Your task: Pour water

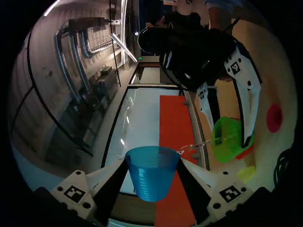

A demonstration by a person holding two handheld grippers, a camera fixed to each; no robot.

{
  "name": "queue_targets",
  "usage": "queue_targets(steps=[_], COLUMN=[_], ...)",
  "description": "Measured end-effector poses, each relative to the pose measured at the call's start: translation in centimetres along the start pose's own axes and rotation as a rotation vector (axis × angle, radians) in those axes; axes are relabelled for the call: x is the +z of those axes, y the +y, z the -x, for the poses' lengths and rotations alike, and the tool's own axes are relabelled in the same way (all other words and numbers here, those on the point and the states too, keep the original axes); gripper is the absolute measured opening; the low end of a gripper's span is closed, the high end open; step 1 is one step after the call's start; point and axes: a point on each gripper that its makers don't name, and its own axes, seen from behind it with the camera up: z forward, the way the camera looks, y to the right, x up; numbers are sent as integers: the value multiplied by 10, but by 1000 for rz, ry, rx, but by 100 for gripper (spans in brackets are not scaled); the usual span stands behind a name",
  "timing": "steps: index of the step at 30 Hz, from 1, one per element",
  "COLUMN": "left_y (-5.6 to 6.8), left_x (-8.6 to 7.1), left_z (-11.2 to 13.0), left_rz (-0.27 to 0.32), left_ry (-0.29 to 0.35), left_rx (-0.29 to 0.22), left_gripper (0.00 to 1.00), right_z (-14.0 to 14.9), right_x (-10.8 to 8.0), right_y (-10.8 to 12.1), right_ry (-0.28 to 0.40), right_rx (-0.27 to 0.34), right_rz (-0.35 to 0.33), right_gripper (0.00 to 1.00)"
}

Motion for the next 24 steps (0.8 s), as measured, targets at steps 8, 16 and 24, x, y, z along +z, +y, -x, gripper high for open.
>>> queue_targets(steps=[8,16,24], left_y=[-2,-3,-3], left_x=[-1,-1,-1], left_z=[-3,-7,-9], left_rz=[-9,-19,-20], left_ry=[2,4,6], left_rx=[59,138,167], left_gripper=[87,87,87], right_z=[-1,-2,-1], right_x=[0,-1,-1], right_y=[1,2,2], right_ry=[4,6,8], right_rx=[0,1,3], right_rz=[1,3,5], right_gripper=[89,89,89])
